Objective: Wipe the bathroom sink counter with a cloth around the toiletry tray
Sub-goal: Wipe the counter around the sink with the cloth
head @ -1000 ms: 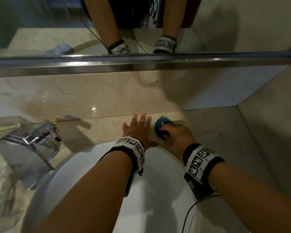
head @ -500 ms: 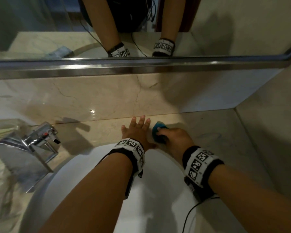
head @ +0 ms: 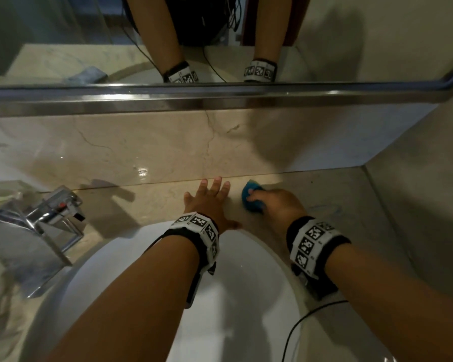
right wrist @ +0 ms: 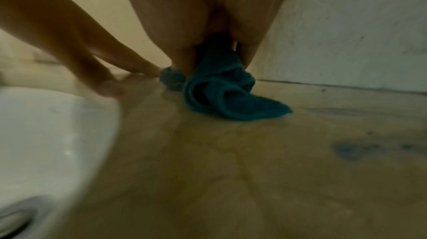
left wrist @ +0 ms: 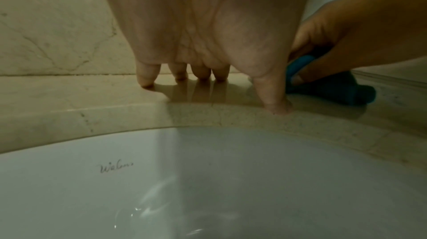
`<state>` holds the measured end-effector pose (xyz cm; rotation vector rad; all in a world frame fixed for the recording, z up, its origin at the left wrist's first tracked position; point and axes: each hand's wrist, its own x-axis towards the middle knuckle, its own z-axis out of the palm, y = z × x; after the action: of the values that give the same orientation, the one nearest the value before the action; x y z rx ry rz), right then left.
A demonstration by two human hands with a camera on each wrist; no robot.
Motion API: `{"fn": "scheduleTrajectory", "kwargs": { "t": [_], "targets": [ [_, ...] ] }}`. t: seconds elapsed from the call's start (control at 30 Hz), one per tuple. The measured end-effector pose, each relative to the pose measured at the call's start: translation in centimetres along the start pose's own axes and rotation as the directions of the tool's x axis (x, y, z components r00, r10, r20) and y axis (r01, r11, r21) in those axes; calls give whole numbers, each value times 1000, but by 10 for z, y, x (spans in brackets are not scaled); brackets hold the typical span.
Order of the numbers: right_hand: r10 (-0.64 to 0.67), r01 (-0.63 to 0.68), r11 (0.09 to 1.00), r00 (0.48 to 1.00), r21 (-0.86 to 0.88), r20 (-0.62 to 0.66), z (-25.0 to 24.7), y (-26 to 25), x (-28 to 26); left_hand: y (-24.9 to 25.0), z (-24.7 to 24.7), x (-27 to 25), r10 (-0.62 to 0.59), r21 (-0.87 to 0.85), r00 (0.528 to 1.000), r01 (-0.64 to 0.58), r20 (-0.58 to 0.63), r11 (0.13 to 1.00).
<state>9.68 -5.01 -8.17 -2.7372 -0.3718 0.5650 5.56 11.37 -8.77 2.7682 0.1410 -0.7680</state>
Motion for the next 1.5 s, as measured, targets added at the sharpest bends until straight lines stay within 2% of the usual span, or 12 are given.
{"fn": "scheduleTrajectory", "kwargs": {
  "t": [0.03,0.2,0.4,0.6,0.67,0.8,0.9,0.97,1.1,1.23,1.33,1.5],
  "targets": [
    [38,-38,999,999,-22,16,-7,4,6,-1,1,0,0,-4,1000,0,0,1000],
    [-30,27,998,998,-48,-63,-9,11,14,-1,2,0,6,0,1000,-6,1,1000],
    [-292,292,956,956,15,-24,16,5,-16,3,-2,0,-13,3,1000,13,14,1000],
    [17,-19,999,999,-36,-43,-26,37,11,2,0,-1,-15,3,1000,15,5,1000],
    [60,-60,998,998,-31,-23,-28,36,12,3,0,-2,-14,9,1000,14,5,1000],
    [-49,48,999,997,-20,-51,-11,16,-13,2,0,0,-24,9,1000,24,-8,1000],
    [-104,105,994,994,-26,40,3,10,-14,2,1,0,-34,9,999,34,-2,999],
    [-14,14,1000,996,3,85,0,19,-3,1,1,-1,-33,3,999,33,9,999],
    [41,-40,999,999,28,-34,-16,42,12,5,-2,-4,-55,50,998,53,24,997],
    [174,-160,967,983,198,-54,-5,23,-3,33,-13,-6,-16,85,999,18,-30,996],
    [-54,65,990,995,129,-88,8,10,-27,48,-7,-2,42,105,999,-44,22,993],
    [-50,55,985,998,165,-32,-4,21,-21,35,8,3,40,57,998,-43,56,997]
  ]
}}
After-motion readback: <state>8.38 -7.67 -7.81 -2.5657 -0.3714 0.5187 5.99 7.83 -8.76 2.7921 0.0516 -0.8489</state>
